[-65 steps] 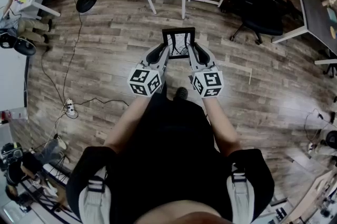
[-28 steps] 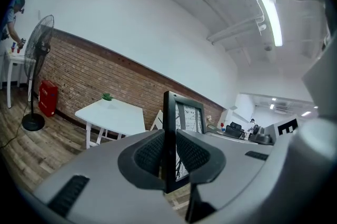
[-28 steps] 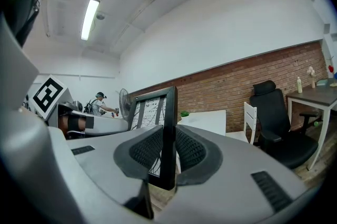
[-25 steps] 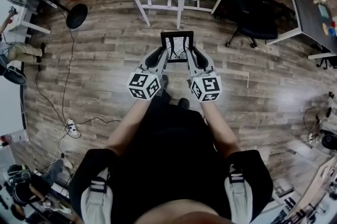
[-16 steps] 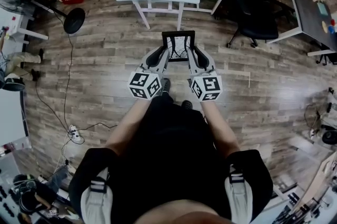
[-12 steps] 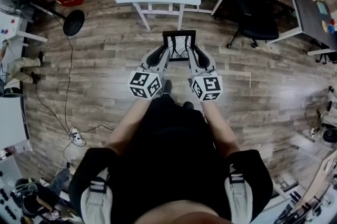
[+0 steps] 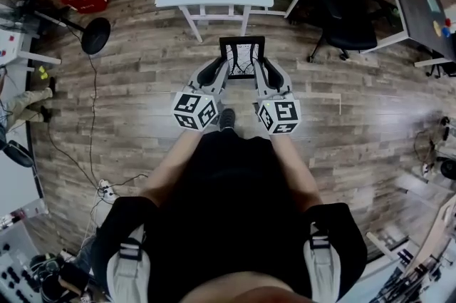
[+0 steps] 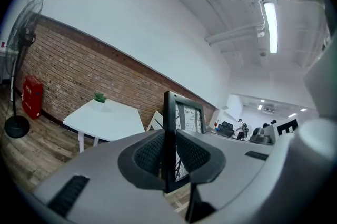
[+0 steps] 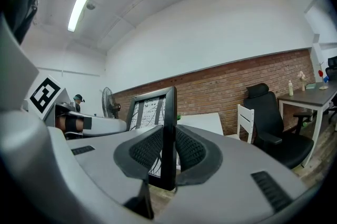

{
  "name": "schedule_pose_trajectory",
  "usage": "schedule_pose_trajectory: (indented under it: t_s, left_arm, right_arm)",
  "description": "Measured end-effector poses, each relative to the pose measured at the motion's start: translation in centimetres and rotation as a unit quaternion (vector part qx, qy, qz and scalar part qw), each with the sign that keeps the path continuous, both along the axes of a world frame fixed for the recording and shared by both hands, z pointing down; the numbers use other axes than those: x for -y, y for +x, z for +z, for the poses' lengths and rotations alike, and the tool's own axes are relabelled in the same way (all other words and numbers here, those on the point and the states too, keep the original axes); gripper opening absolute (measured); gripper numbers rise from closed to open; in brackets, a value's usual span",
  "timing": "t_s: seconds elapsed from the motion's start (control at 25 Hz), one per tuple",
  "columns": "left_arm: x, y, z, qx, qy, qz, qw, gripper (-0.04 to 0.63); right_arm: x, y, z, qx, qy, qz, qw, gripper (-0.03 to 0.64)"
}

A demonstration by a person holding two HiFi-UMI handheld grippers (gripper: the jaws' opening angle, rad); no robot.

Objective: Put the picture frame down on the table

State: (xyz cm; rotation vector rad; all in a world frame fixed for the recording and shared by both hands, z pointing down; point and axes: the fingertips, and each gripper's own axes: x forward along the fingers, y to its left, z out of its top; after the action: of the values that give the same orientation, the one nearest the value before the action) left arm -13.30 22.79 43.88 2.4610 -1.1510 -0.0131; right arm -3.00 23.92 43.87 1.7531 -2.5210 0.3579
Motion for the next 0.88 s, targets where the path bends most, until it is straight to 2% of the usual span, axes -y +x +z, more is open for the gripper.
schedule_pose_trajectory:
  t_s: [0.48,0.88]
  left_arm:
    - [2.4,0.1,0.3,-0.004,0.004,0.03,0.9995,0.075]
    - [4.9,0.8,0.8,0.002,-0.004,0.029,0.9996,0.075]
  right_arm:
    - [1.7,0.0,0.2,-0.003,0.006,0.031,0.999,0.067]
    - [4.1,0.7,0.8,0.005,0.001,0.029,1.0,0.067]
